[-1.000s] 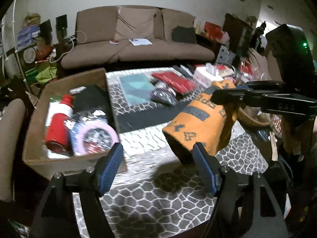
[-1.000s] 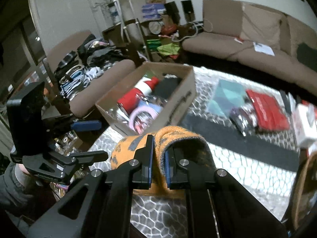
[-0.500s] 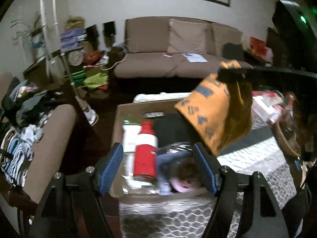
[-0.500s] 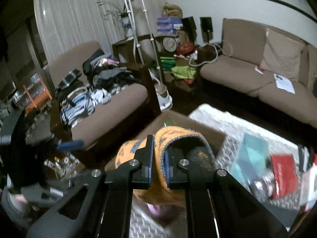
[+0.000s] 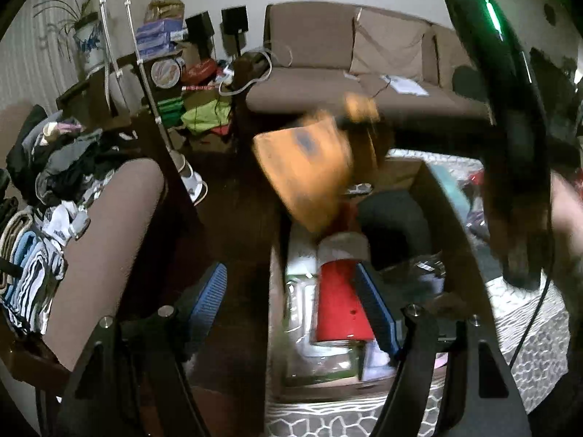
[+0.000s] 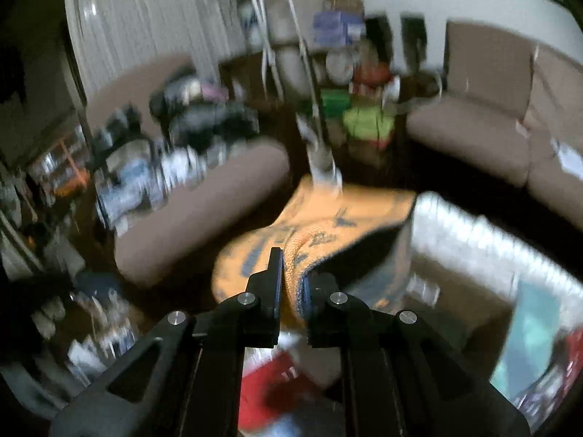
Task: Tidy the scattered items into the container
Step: 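Lower the sock into the box and open the right tool, then withdraw the right tool from the box back over the table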
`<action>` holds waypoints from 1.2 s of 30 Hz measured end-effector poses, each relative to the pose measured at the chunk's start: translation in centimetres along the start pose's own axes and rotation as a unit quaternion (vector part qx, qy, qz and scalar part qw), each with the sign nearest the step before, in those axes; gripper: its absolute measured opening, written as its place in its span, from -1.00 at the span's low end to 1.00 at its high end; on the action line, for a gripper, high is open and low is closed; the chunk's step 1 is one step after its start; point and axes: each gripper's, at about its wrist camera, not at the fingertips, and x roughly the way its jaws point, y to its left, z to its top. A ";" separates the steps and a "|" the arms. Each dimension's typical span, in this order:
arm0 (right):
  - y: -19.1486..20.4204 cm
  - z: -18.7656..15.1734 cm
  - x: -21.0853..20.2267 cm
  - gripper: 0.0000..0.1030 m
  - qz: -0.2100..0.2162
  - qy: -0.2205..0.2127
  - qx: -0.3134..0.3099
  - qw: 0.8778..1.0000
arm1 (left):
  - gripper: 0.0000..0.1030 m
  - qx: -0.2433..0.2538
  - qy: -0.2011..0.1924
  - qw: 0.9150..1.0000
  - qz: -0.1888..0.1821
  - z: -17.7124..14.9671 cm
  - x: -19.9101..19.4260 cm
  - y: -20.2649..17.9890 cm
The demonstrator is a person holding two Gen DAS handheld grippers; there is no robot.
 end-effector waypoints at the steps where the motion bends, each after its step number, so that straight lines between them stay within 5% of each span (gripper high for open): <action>1: -0.2 -2.0 1.3 -0.81 -0.005 0.024 0.001 1.000 | 0.42 -0.005 0.007 1.000 -0.001 -0.2 0.5 0.3; 5: -1.2 -7.8 3.9 -0.81 0.006 0.077 0.026 0.997 | 0.42 -0.009 0.023 1.000 0.002 -0.7 1.8 0.4; 9: -2.2 -8.2 3.0 -0.75 0.035 0.068 0.062 0.995 | 0.42 0.011 0.034 0.999 0.014 -0.5 2.6 -0.6; 11: -2.4 -7.9 3.1 -0.48 0.029 0.086 0.059 0.994 | 0.42 0.017 0.039 0.999 0.018 -0.4 3.2 -1.0; 15: -4.0 -7.6 2.2 -0.35 0.029 0.093 0.094 0.991 | 0.42 0.027 0.060 0.998 0.024 0.0 5.1 -1.6; 18: -5.4 -7.9 0.4 0.33 0.004 0.089 0.112 0.990 | 0.42 0.031 0.066 0.997 0.028 0.3 6.2 -2.6; 25: -6.5 -8.8 -4.9 0.19 -0.027 0.056 0.080 0.995 | 0.42 0.062 0.045 0.996 0.036 2.2 8.2 -6.7; 32: -5.2 -9.4 -8.2 0.19 -0.045 0.045 0.027 0.998 | 0.45 0.099 0.112 0.987 0.059 2.8 13.4 -8.5; 36: -5.9 -11.1 -10.7 0.19 -0.064 0.044 0.012 0.997 | 0.45 0.075 0.118 0.989 0.052 3.3 13.7 -7.8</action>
